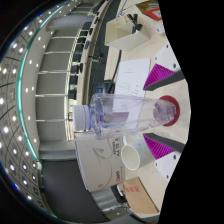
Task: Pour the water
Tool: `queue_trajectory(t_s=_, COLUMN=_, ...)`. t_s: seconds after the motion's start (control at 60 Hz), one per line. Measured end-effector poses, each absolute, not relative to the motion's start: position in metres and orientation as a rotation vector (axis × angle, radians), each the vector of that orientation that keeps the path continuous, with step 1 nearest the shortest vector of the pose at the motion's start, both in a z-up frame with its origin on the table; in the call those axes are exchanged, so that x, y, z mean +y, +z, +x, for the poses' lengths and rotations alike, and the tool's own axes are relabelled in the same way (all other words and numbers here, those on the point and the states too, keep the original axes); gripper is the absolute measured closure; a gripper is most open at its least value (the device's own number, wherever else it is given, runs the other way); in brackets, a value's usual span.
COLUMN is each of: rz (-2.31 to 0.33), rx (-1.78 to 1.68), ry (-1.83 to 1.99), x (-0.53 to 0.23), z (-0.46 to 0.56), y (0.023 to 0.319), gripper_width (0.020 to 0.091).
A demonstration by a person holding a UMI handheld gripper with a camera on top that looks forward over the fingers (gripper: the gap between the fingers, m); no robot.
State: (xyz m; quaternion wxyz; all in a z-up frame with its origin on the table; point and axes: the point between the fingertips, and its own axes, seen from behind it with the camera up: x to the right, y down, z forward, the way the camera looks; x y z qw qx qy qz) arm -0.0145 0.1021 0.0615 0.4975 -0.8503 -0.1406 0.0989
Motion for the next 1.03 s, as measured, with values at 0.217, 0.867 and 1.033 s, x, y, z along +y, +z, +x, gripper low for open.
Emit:
queue_trajectory(t_s=0.217, rz=-2.104, rx=-0.205, ry=0.106, x=0.041, z=-0.005, y=0.119, gripper_width=0.0244)
queue_trajectory(t_s=0.867, rz=-2.128, rx=-0.135, ry=-0.089, x=-0.256, z=-0.083, y=0.240, gripper_width=0.0244)
queue_trajectory(t_s=1.033, rz=-2.099, rx=-0.160, ry=-0.129, x=-0.270, z=-0.092, y=0.253, gripper_width=0.0244)
